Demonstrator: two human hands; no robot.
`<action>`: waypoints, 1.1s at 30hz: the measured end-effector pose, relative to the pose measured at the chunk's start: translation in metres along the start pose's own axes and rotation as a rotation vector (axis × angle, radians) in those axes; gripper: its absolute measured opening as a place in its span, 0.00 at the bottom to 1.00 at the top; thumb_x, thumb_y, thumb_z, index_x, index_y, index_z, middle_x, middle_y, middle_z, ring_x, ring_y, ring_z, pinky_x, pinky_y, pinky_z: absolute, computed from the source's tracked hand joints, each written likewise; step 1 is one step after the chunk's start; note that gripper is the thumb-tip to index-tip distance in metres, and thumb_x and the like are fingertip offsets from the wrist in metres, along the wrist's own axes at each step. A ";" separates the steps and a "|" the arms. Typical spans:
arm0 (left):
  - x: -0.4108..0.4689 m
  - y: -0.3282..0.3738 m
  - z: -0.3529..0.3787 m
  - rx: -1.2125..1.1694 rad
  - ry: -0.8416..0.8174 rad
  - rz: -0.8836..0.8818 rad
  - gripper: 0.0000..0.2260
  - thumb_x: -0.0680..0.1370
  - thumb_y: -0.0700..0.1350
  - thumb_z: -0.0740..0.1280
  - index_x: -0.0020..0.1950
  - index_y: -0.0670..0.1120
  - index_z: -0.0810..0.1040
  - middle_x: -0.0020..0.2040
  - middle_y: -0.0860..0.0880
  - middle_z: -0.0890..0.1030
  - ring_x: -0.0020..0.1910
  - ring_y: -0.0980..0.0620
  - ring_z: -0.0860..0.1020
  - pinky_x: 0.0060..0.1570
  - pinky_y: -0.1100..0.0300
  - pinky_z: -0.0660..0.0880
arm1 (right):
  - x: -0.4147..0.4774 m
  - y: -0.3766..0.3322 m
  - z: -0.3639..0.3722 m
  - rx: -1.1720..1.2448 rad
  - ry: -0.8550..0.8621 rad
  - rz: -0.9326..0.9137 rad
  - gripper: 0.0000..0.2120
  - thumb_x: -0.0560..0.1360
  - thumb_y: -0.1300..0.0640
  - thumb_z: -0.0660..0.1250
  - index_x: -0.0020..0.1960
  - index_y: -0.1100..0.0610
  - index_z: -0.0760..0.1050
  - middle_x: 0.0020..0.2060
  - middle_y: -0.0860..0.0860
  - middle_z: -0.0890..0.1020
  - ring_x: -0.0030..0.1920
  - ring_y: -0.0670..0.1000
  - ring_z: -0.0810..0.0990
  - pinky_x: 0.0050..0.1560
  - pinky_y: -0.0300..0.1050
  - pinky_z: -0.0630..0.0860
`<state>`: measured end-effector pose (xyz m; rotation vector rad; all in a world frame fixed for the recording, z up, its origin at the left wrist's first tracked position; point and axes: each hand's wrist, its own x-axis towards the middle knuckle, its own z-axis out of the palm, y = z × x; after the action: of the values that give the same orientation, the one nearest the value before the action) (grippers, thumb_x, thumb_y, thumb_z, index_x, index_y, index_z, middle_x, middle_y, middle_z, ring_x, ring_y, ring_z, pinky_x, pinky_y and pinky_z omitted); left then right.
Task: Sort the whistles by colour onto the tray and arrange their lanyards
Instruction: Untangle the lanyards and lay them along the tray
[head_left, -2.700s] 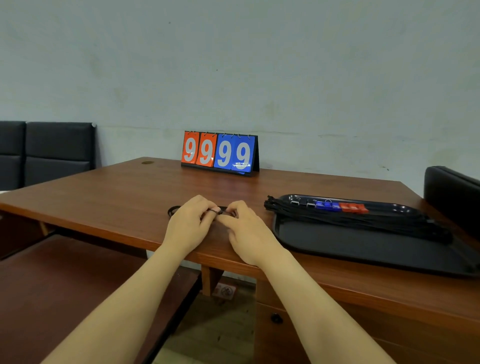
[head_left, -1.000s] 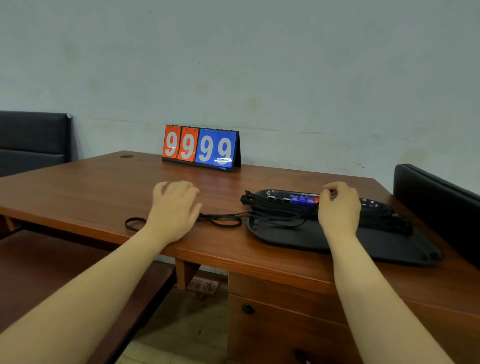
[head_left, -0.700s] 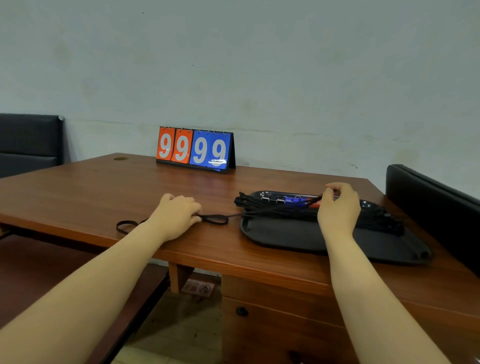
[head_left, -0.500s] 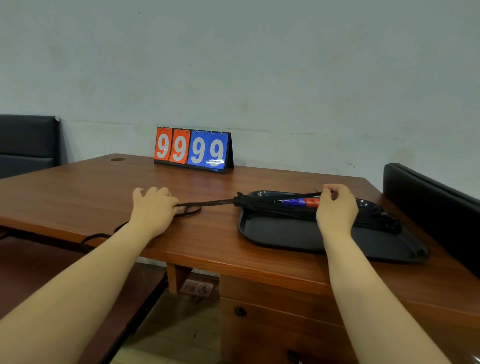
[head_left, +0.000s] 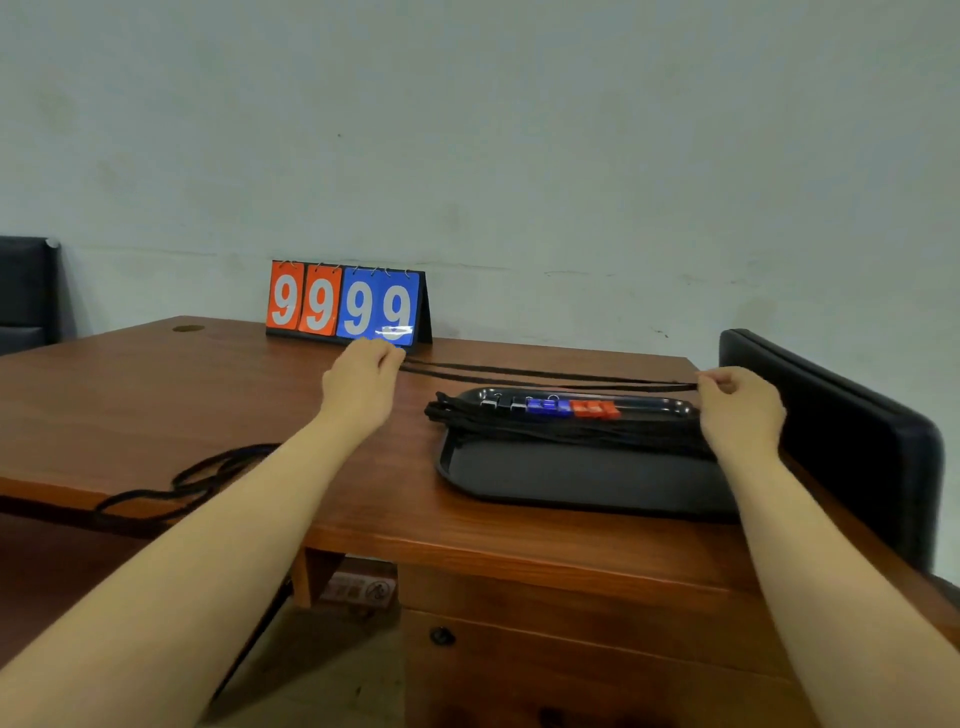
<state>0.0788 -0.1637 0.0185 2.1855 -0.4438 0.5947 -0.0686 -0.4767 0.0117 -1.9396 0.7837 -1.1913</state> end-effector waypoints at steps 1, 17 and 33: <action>-0.003 0.005 0.009 -0.043 0.003 -0.005 0.09 0.81 0.47 0.60 0.51 0.45 0.77 0.49 0.47 0.77 0.51 0.49 0.75 0.58 0.47 0.73 | 0.004 0.005 -0.008 -0.053 -0.006 -0.012 0.09 0.79 0.59 0.62 0.54 0.59 0.80 0.44 0.51 0.80 0.46 0.50 0.78 0.48 0.40 0.68; -0.012 -0.007 0.065 -0.145 0.013 -0.209 0.04 0.75 0.50 0.68 0.41 0.53 0.80 0.42 0.53 0.81 0.48 0.50 0.79 0.53 0.49 0.75 | 0.036 0.056 -0.030 -0.407 -0.184 -0.052 0.05 0.78 0.59 0.62 0.47 0.53 0.76 0.41 0.52 0.80 0.39 0.51 0.75 0.39 0.43 0.71; -0.021 0.003 0.064 -0.015 0.070 -0.141 0.13 0.74 0.53 0.69 0.54 0.48 0.76 0.42 0.53 0.75 0.42 0.53 0.74 0.53 0.46 0.74 | 0.030 0.046 -0.026 -0.590 -0.097 -0.174 0.07 0.77 0.58 0.63 0.54 0.57 0.75 0.44 0.54 0.79 0.40 0.53 0.75 0.36 0.43 0.71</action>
<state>0.0765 -0.2130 -0.0269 2.1531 -0.2536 0.5866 -0.0860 -0.5326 -0.0032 -2.5678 1.0116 -1.0250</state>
